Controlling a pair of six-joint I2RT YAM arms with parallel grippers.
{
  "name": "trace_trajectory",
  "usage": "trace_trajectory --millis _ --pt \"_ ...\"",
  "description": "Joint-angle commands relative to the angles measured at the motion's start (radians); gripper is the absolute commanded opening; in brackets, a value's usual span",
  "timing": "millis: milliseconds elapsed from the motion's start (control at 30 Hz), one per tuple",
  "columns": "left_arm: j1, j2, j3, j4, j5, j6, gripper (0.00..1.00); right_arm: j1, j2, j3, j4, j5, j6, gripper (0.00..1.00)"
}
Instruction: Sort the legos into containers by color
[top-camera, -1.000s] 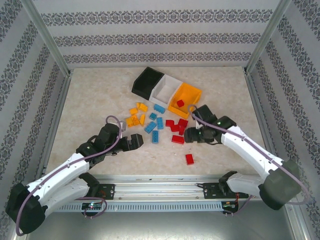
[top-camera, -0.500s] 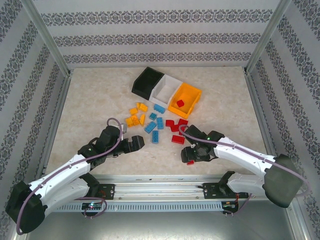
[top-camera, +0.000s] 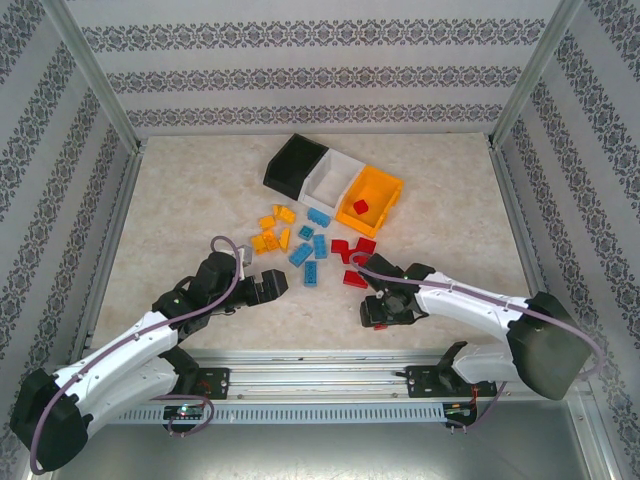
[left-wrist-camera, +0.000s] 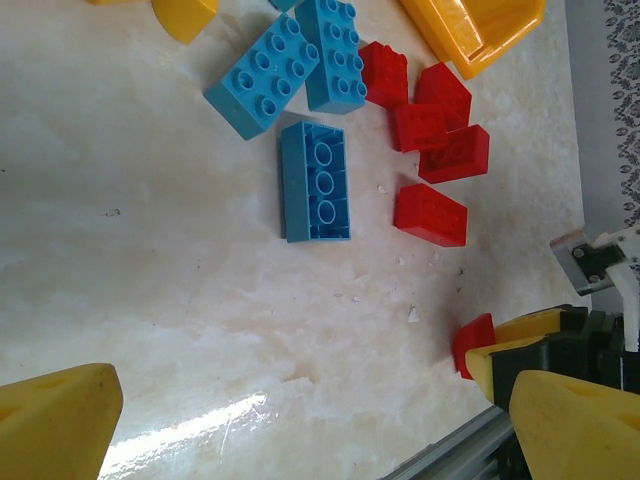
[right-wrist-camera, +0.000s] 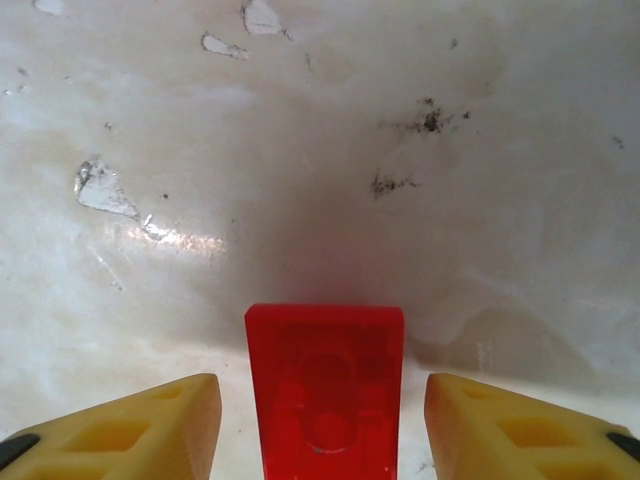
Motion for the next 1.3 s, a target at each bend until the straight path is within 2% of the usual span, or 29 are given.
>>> trace_trajectory --millis 0,233,533,833,1067,1267 --pt "-0.013 -0.010 -0.016 -0.015 -0.017 -0.015 1.00 0.014 0.025 -0.012 0.017 0.027 0.014 0.54" --pt "-0.013 -0.012 -0.014 -0.028 -0.020 -0.012 1.00 0.019 0.072 -0.007 0.026 0.042 0.009 0.47" --pt "-0.013 -0.018 -0.013 -0.038 -0.022 -0.012 1.00 0.018 0.060 -0.003 0.016 0.060 0.008 0.30" --pt "-0.013 -0.018 -0.009 -0.042 -0.021 -0.009 1.00 0.004 -0.059 0.104 -0.102 0.070 -0.009 0.27" --pt "-0.013 -0.017 -0.002 -0.044 -0.020 0.007 1.00 -0.143 -0.142 0.329 -0.170 -0.004 -0.076 0.28" --pt "-0.013 -0.011 0.000 -0.053 -0.022 0.009 1.00 -0.316 -0.004 0.546 -0.111 -0.084 -0.124 0.28"
